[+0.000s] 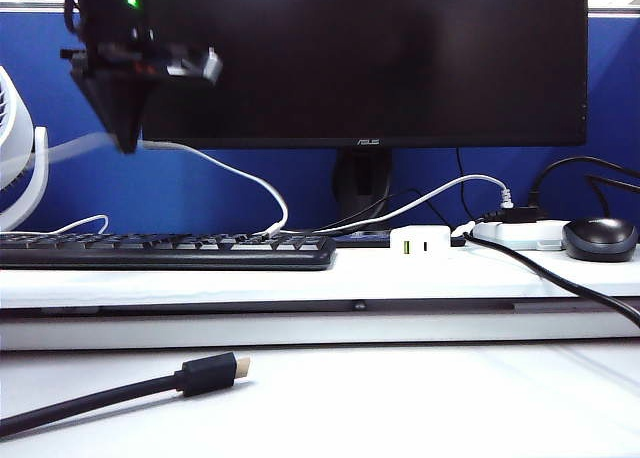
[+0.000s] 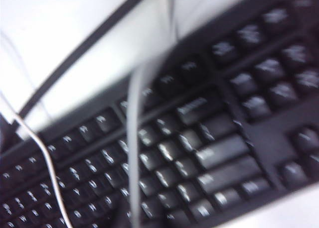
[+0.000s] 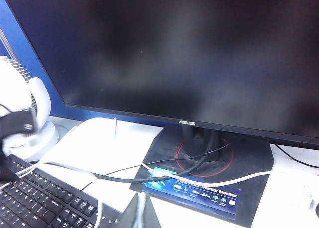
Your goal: Pick up the Type-C charging cable and the charging base, insert one end of the Type-C charger into the corresponding slot on the base, and finally place the plugged-in charger back on the table.
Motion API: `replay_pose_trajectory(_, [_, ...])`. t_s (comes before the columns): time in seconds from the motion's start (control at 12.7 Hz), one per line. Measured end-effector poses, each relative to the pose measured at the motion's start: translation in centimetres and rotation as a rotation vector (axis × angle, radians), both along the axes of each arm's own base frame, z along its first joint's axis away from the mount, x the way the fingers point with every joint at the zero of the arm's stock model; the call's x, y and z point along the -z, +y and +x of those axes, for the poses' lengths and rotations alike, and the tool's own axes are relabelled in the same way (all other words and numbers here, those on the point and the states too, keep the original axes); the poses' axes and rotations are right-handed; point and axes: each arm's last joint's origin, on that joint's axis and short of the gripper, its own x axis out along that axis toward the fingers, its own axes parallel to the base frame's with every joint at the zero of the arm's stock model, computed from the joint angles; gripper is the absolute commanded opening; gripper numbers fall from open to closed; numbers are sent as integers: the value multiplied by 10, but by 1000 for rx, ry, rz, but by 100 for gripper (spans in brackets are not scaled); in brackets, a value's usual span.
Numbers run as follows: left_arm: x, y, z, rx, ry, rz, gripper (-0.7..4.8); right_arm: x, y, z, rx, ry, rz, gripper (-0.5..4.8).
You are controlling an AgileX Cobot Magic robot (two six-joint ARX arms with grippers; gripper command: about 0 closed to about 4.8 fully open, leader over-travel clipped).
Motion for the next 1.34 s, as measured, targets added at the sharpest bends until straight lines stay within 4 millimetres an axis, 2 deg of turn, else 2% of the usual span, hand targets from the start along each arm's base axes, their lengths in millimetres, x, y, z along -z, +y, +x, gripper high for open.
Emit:
replay_pose_trajectory(0.08, [4, -1, 3, -4, -4, 13, 223, 0, 0, 0, 0, 0, 0, -1])
replay_pose_trajectory(0.16, [4, -1, 4, -7, -11, 16, 299, 0, 0, 0, 0, 0, 0, -1])
replay_pose_trajectory(0.24, [3, -2, 6, -8, -36, 13, 311, 0, 0, 0, 0, 0, 0, -1])
replay_pose_trajectory(0.47, [0, -1, 5, -9, -50, 6, 309, 0, 0, 0, 0, 0, 0, -1])
replay_pose_trajectory(0.63, [-16, -1, 0, 2, -117, -79, 299, 0, 0, 0, -1, 0, 0, -1])
replay_pose_trajectory(0.71, [-26, -2, -2, 17, -157, -154, 235, 0, 0, 0, -1, 0, 0, -1])
replay_pose_trajectory(0.79, [-35, -5, -4, 58, -172, -274, 197, 0, 0, 0, -1, 0, 0, -1])
replay_pose_trajectory(0.87, [-36, -7, -5, 68, -143, -371, 174, 0, 0, 0, 0, 4, 0, -1])
replay_pose_trajectory(1.02, [-36, -13, -7, 48, -42, -571, 174, 4, 0, 0, 0, 46, -10, -1])
replay_pose_trajectory(1.18, [-28, -34, -11, -52, 56, -650, 174, 7, 0, -1, 1, 72, -15, -1])
replay_pose_trajectory(1.34, [-27, -52, -16, -34, 68, -667, 174, 4, -1, -2, 1, 49, -10, -1])
